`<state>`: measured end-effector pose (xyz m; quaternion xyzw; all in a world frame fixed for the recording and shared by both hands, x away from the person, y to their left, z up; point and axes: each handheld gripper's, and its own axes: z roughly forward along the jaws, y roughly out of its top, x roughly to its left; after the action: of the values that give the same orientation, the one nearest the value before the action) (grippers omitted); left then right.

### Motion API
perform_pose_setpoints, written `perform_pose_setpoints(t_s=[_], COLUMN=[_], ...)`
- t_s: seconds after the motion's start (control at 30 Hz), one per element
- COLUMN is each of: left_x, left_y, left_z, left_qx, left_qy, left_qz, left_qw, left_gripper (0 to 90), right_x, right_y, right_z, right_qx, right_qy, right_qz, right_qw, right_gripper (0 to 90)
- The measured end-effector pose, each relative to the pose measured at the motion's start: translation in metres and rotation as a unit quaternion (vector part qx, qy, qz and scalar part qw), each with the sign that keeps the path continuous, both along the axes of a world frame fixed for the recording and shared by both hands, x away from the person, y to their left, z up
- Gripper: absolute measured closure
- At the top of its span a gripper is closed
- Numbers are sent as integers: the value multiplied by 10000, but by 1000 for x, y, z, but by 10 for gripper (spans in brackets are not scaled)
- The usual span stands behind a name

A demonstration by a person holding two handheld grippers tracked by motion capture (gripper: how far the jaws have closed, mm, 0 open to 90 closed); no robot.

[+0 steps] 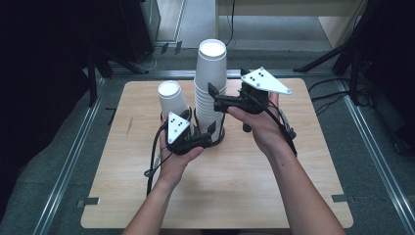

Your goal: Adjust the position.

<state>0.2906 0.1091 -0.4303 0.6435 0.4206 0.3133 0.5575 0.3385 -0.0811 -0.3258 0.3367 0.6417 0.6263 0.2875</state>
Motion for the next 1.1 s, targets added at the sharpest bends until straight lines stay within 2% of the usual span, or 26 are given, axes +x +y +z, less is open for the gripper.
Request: perform_pose_setpoints(t_s=[0.2, 0.37, 0.5, 0.7, 0.8, 0.87, 0.97, 1.1], left_x=[3, 12, 19, 31, 35, 39, 43, 47], left_y=[-2, -5, -10, -16, -19, -20, -21, -27], left_z=[0, 2, 2, 3, 2, 2, 1, -2], left_qx=[17, 54, 197, 113, 89, 74, -56, 94], left_qy=[-53, -77, -132, -189, -217, -193, -148, -192], left_qz=[67, 118, 197, 434, 474, 513, 585, 625], left_qw=[10000, 9999, 9995, 9988, 9986, 9985, 9982, 9978], left_gripper=[78, 78, 78, 78, 78, 78, 77, 77], right_x=[8, 17, 21, 25, 27, 29, 31, 37], right_y=[15, 19, 23, 29, 30, 30, 30, 30], right_z=[-1, 2, 1, 1, 0, 1, 0, -5], right_qx=[-49, 3, -46, -42, -70, -58, -43, -75], right_qy=[64, 175, 198, 242, 271, 279, 307, 407], right_qz=[68, 69, 163, 170, 177, 173, 149, 130], right_qw=[9999, 9998, 9997, 9996, 9995, 9994, 9994, 9991], right_gripper=[0, 0, 0, 0, 0, 0, 0, 6])
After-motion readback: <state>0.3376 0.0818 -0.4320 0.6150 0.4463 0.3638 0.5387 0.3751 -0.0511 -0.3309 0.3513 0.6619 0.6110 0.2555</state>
